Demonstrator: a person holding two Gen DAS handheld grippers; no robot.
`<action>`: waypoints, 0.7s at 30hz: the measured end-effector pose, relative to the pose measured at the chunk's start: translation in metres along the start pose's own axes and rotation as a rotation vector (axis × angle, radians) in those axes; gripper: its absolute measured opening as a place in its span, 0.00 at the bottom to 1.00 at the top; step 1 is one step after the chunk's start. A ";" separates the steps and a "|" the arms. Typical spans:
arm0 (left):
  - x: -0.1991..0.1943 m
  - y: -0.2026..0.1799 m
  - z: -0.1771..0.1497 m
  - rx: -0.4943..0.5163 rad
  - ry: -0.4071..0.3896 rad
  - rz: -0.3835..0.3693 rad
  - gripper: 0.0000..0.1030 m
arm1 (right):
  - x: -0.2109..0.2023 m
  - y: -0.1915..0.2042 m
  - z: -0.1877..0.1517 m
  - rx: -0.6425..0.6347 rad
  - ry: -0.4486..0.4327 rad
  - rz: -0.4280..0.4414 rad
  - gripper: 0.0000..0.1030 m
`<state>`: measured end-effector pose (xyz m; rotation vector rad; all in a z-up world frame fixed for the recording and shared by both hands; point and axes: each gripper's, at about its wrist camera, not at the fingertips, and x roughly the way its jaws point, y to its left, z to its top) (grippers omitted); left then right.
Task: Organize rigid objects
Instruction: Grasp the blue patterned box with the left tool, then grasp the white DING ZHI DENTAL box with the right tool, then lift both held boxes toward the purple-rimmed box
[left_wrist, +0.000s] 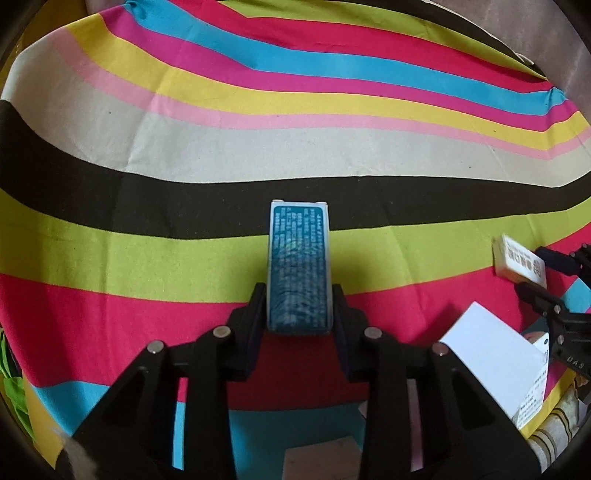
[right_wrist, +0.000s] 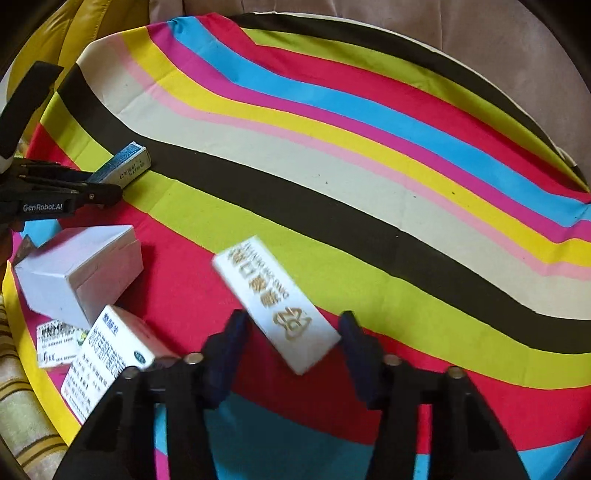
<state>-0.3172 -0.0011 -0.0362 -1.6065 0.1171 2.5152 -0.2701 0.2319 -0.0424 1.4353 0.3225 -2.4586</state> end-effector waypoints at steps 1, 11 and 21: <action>0.000 0.001 0.000 -0.001 -0.002 0.000 0.36 | -0.001 0.002 0.000 -0.008 -0.003 0.002 0.39; -0.027 -0.004 -0.014 -0.027 -0.060 -0.048 0.36 | -0.017 0.002 -0.019 0.048 -0.001 0.042 0.32; -0.074 -0.023 -0.037 -0.021 -0.141 -0.078 0.36 | -0.049 0.003 -0.057 0.139 0.005 0.050 0.32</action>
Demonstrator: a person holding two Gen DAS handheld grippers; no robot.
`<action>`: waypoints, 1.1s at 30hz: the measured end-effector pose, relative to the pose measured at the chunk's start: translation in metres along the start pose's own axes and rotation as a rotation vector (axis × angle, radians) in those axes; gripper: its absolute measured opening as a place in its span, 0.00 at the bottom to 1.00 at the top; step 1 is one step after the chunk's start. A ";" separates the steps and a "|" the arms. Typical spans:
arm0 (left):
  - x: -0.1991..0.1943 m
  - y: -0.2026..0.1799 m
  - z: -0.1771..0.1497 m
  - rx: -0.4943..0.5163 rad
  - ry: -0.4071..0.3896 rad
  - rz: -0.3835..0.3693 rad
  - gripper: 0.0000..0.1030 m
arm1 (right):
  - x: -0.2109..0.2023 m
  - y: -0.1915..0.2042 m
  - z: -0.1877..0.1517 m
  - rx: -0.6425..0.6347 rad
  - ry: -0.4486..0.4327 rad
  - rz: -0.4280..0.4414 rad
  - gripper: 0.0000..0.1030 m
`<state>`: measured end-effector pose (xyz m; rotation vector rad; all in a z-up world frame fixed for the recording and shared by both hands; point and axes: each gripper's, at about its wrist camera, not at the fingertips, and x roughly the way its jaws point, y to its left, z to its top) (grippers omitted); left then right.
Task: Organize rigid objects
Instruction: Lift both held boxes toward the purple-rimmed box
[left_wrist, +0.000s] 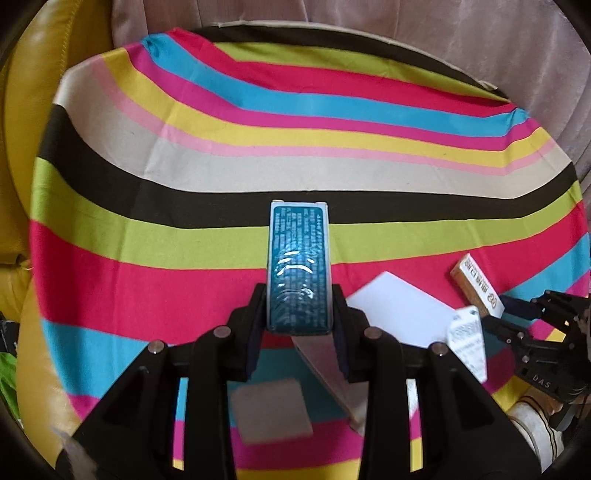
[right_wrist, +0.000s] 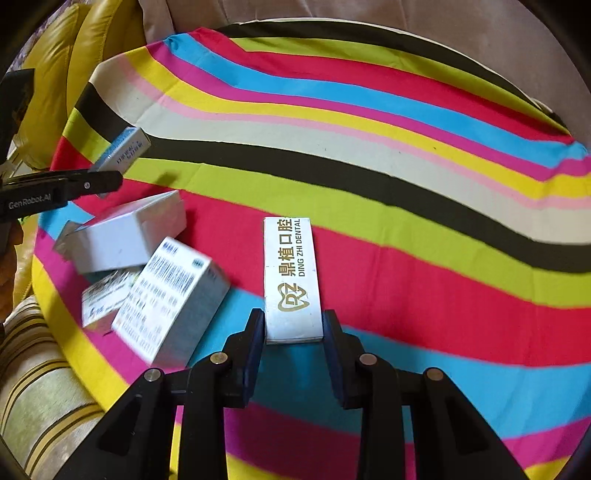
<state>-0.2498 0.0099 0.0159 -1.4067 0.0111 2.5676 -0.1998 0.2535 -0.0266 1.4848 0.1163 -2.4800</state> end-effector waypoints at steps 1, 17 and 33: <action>-0.004 -0.001 -0.001 -0.001 -0.006 -0.006 0.36 | -0.004 0.000 -0.003 0.010 -0.003 0.001 0.32; -0.062 -0.039 -0.063 0.009 -0.055 -0.090 0.36 | -0.090 0.025 -0.054 0.068 -0.139 -0.039 0.32; -0.090 -0.099 -0.097 0.100 -0.049 -0.173 0.36 | -0.141 0.019 -0.112 0.156 -0.191 -0.084 0.32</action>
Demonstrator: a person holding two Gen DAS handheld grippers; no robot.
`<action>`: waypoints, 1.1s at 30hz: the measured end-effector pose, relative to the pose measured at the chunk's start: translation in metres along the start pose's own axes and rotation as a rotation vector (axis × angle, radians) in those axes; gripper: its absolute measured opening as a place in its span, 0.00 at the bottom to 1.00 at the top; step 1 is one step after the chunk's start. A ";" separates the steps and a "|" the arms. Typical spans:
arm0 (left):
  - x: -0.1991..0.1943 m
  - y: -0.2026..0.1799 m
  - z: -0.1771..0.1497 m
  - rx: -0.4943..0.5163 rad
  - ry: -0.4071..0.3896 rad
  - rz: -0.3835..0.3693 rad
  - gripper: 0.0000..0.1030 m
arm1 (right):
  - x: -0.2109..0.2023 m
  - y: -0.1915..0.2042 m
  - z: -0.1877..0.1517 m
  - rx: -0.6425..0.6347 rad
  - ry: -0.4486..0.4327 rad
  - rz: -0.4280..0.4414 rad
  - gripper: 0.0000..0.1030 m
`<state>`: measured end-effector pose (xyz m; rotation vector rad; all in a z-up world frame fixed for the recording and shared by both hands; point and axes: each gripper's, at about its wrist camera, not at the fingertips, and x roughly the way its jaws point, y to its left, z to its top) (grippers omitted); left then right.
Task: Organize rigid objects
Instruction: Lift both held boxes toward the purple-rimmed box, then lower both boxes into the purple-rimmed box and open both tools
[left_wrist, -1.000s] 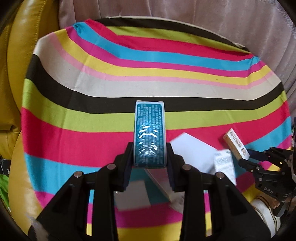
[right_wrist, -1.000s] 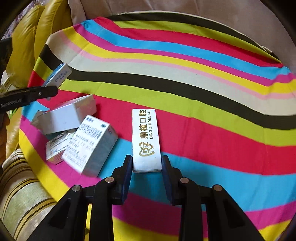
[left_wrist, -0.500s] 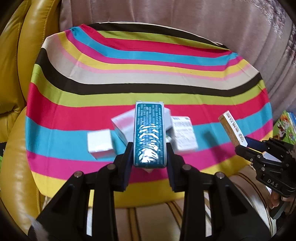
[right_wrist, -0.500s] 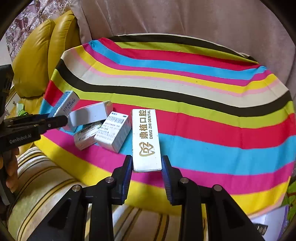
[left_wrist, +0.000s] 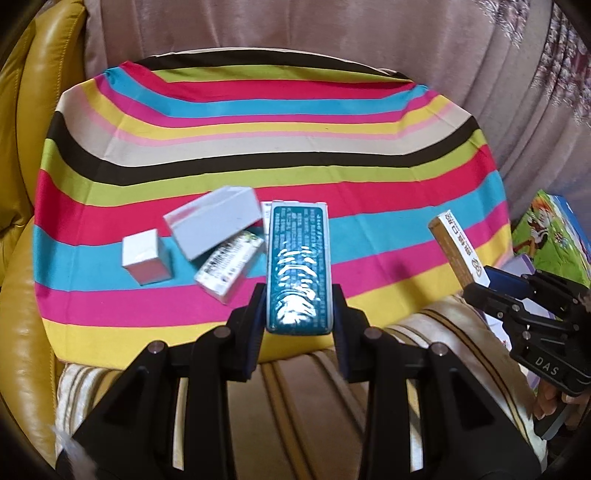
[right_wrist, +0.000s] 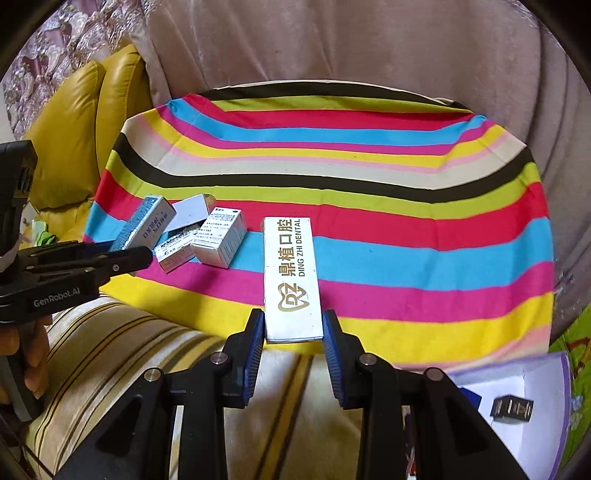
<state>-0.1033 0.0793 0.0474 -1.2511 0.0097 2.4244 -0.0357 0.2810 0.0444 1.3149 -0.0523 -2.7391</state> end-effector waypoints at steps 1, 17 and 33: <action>0.000 -0.003 0.000 0.006 0.002 -0.007 0.36 | -0.003 -0.002 -0.003 0.007 -0.001 -0.004 0.32; 0.017 -0.113 -0.001 0.211 0.085 -0.170 0.36 | -0.062 -0.076 -0.062 0.188 -0.012 -0.166 0.32; 0.032 -0.220 -0.013 0.421 0.175 -0.316 0.36 | -0.099 -0.147 -0.100 0.407 -0.024 -0.381 0.32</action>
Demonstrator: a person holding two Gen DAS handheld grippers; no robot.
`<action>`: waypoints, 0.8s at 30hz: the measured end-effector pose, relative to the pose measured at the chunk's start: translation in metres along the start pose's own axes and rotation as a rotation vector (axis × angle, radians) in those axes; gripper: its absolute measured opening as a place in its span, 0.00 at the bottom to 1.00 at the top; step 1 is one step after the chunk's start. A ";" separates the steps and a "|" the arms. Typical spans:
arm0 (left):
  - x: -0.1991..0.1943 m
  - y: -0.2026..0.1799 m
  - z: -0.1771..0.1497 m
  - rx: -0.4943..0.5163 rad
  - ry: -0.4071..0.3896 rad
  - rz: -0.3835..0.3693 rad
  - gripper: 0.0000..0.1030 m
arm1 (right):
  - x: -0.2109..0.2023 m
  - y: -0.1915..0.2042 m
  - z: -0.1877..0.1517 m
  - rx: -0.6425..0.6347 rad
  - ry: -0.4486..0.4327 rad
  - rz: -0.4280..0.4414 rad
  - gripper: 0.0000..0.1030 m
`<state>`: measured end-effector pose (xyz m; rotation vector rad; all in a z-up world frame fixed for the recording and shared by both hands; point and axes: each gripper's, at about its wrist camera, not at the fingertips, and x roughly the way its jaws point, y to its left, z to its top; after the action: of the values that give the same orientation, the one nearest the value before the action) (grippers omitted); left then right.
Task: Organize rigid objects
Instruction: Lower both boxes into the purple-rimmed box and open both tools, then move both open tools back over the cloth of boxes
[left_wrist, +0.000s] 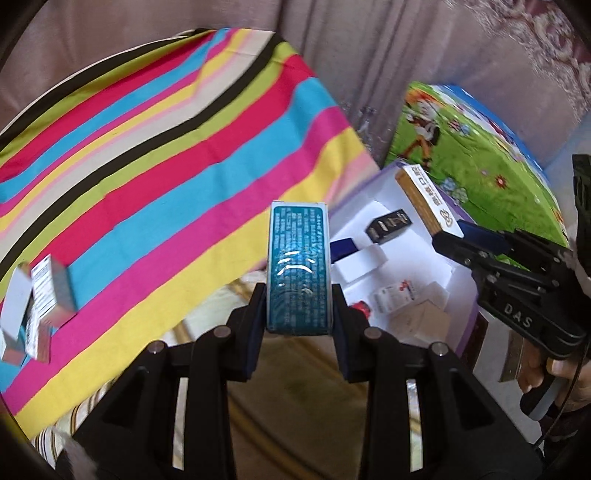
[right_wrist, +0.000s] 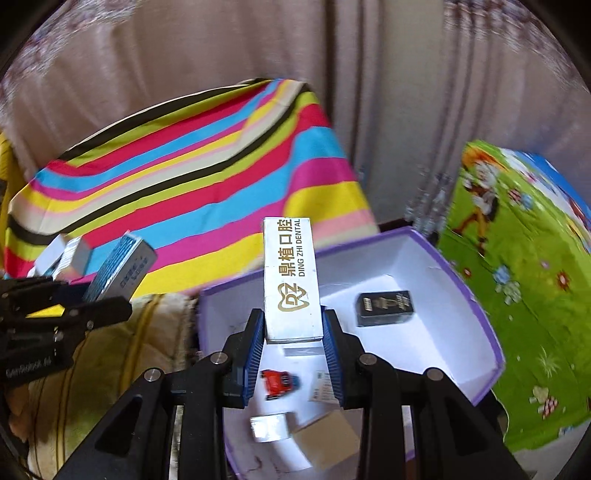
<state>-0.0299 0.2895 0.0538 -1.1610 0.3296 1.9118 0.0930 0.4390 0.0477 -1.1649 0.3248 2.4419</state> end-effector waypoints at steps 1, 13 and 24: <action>0.002 -0.004 0.002 0.008 0.003 -0.011 0.36 | -0.001 -0.004 -0.001 0.015 -0.003 -0.011 0.32; 0.010 -0.020 0.014 -0.008 0.007 -0.093 0.57 | 0.002 -0.017 0.001 0.098 0.011 -0.039 0.50; 0.003 0.026 0.000 -0.192 0.049 0.049 0.62 | 0.005 0.012 0.007 0.078 0.006 0.022 0.61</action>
<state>-0.0505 0.2755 0.0465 -1.3378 0.2051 1.9942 0.0802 0.4327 0.0487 -1.1415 0.4325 2.4227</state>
